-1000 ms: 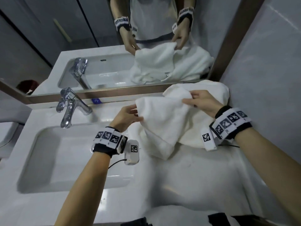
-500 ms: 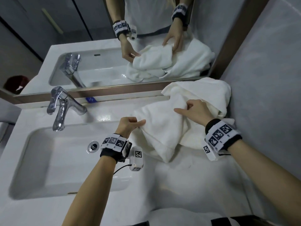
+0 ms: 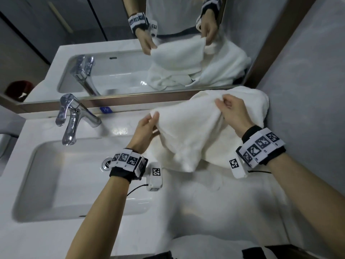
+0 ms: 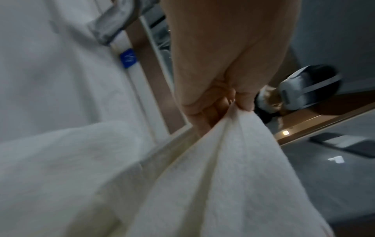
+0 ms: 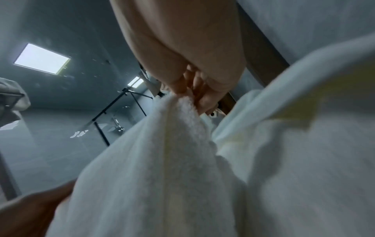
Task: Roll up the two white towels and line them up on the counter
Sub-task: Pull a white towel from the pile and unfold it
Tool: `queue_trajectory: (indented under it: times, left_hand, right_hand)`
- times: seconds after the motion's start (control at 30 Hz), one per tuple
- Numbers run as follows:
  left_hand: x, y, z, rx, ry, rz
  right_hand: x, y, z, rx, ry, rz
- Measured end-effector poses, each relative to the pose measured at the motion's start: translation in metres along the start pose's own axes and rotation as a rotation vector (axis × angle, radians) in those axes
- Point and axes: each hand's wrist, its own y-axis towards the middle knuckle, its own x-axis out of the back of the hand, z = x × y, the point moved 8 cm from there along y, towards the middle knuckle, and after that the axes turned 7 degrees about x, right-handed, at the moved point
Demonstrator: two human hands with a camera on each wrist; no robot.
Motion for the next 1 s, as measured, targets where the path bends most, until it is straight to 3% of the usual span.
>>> queue_trajectory:
  times: [0.17,0.4,0.6,0.8,0.9,1.0]
  left_hand:
    - [-0.015,-0.03,-0.095,-0.302,-0.021,0.064]
    - [-0.05,-0.104,-0.199,-0.619,0.301,0.281]
    - [-0.047,-0.127,-0.223,-0.617,0.245,0.192]
    - [-0.055,-0.137,-0.215,-0.657,0.261,0.298]
    - [-0.056,-0.12,-0.201,-0.601,0.409,0.306]
    - [-0.045,-0.09,-0.175,-0.463,0.486,0.269]
  right_hand:
    - [0.025,0.012,0.068,0.186,0.16,-0.047]
    - [0.062,0.004,0.169,0.487,0.426,-0.019]
    - [0.075,-0.013,0.193,0.498,0.531,0.07]
    - [0.079,-0.017,0.182,0.436,0.579,0.165]
    - [0.066,-0.012,0.165,0.367,0.565,0.238]
    - [0.052,0.001,0.133,0.201,0.489,0.198]
